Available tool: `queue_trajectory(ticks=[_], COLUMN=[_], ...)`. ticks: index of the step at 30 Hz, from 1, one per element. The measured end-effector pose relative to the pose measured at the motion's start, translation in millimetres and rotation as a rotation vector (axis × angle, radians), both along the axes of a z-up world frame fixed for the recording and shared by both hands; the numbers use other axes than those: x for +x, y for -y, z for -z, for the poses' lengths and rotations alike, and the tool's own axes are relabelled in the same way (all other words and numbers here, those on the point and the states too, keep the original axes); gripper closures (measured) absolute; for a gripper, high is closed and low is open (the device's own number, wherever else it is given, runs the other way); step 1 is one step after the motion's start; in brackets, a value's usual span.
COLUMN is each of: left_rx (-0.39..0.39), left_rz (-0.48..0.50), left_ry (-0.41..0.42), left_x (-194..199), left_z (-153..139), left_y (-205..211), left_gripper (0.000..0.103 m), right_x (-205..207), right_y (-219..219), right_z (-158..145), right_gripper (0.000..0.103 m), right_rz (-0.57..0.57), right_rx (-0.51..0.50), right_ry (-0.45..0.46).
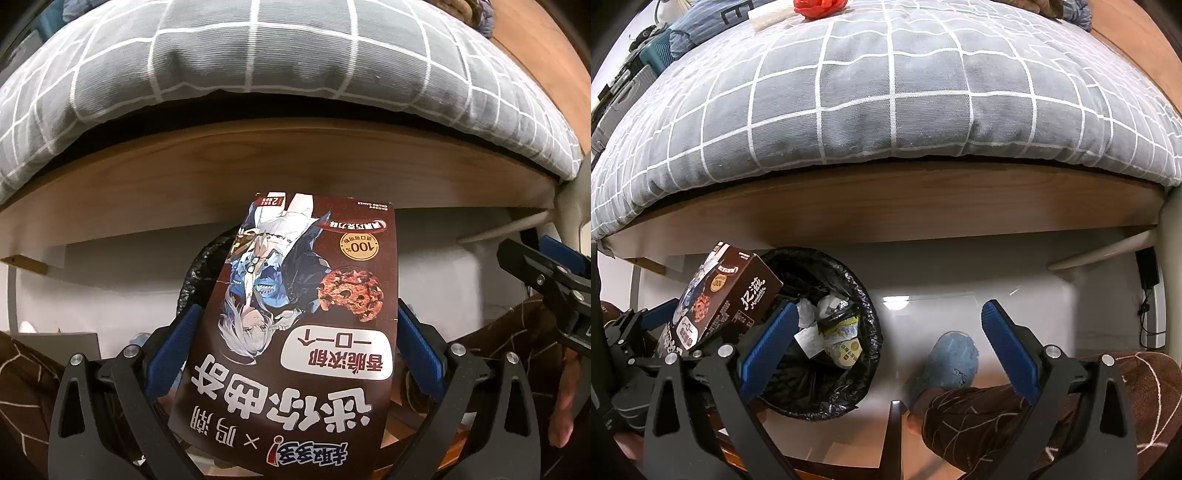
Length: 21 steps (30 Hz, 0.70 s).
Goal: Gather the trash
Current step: 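Lower the left tool holding the brown box over the bin and open it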
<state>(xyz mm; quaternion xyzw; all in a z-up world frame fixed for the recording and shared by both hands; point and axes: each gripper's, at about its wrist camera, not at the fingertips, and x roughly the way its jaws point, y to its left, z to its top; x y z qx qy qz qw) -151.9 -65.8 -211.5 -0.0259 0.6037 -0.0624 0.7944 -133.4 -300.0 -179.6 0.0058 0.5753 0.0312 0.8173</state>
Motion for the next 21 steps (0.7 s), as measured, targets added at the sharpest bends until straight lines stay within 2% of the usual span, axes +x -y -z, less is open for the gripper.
queue_trajectory(ticks=[11, 21], left_rx=[0.006, 0.0], left_rz=[0.018, -0.011], left_ry=[0.002, -0.009], left_x=[1.5, 3.0], left_z=[-4.1, -4.5], left_y=[4.5, 2.8], left_gripper=[0.006, 0.006], right_x=[1.6, 1.9], right_y=[-3.2, -6.8], right_z=[2.5, 6.1], right_gripper=[0.008, 0.008], right_rz=[-0.01, -0.02], right_rx=[0.001, 0.002], right_ry=[-0.003, -0.006])
